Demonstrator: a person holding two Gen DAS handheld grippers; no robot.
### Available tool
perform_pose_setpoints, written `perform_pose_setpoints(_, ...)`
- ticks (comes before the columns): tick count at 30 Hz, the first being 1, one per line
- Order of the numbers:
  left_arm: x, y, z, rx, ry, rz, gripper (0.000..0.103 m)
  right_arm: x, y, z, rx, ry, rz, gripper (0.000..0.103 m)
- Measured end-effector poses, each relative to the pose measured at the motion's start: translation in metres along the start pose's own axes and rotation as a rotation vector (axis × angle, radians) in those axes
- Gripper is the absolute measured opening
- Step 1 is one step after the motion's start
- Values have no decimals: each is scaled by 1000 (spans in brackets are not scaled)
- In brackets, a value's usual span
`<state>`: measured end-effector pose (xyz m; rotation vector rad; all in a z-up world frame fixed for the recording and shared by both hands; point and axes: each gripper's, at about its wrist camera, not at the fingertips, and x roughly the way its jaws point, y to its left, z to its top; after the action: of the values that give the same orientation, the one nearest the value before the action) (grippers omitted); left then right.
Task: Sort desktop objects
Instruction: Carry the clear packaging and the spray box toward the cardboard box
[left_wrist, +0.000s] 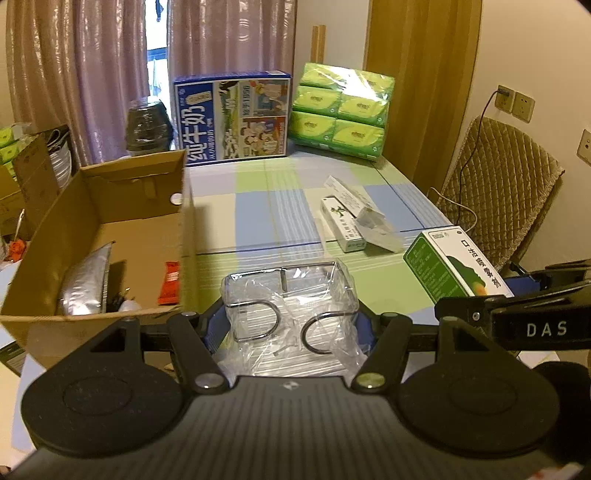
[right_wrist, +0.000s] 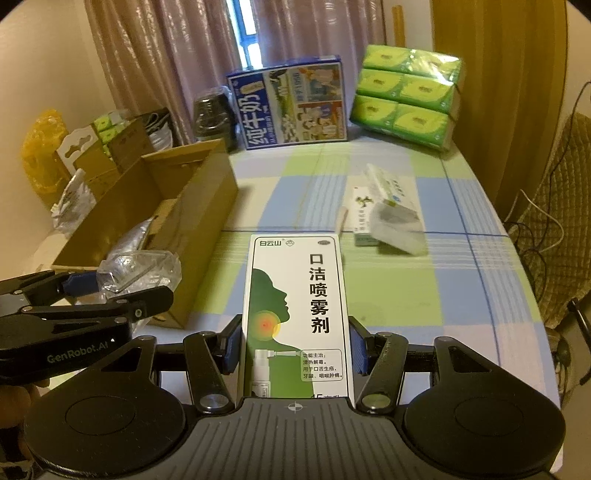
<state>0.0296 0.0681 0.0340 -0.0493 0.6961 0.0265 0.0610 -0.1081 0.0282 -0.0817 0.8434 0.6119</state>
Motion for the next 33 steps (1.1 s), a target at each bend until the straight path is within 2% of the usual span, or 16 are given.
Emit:
perform_pose_setpoints(19, -44, 63, -3, -24, -13, 86, 62, 17, 81, 13, -123, -11, 31, 53)
perform_pose_setpoints(33, -63, 118, -1, -53, -23, 166, 62, 40, 133, 23, -181, -3, 92, 53)
